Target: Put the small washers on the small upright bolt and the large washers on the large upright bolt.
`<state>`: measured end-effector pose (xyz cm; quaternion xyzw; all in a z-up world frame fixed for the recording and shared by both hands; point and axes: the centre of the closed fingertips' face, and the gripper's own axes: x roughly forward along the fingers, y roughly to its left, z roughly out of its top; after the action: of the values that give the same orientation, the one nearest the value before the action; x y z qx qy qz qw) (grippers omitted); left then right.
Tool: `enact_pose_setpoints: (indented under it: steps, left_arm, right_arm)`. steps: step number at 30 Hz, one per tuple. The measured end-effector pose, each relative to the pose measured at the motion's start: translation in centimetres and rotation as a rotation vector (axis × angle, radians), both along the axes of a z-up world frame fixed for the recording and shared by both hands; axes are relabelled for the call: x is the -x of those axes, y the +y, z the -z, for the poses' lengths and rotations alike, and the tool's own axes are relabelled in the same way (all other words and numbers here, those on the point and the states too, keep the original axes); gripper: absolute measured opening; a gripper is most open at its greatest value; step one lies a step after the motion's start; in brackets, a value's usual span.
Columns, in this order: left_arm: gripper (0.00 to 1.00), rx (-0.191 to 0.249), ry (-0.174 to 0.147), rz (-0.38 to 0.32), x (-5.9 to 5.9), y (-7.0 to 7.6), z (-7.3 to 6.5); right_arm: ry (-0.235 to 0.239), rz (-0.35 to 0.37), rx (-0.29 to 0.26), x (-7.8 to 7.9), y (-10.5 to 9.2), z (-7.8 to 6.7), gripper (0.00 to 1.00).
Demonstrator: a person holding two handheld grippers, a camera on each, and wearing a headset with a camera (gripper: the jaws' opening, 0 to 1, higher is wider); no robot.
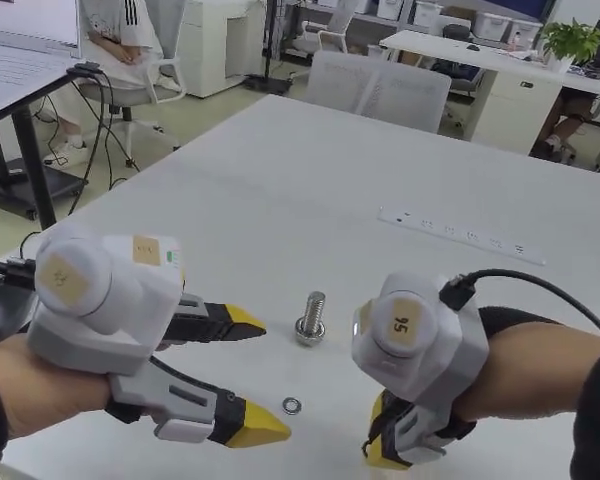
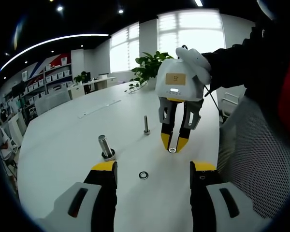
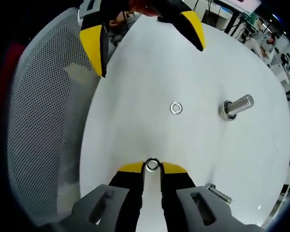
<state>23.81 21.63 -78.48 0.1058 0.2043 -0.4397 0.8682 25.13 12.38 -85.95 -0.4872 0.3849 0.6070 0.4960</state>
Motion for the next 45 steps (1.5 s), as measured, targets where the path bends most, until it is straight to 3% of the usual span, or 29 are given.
enact_pose_setpoints:
  steps: [17,45]
  left_arm:
    - [0.6,-0.014,0.01,0.023,-0.1,-0.5,0.1]
    - [0.6,-0.048,0.016,0.076,-1.4,-1.8,0.2]
  right_arm:
    - [-0.019,0.088,-0.007,-1.7,-3.2,-1.3,0.14]
    - [-0.092,0.209,-0.067,-6.0,-6.7,-5.8,0.14]
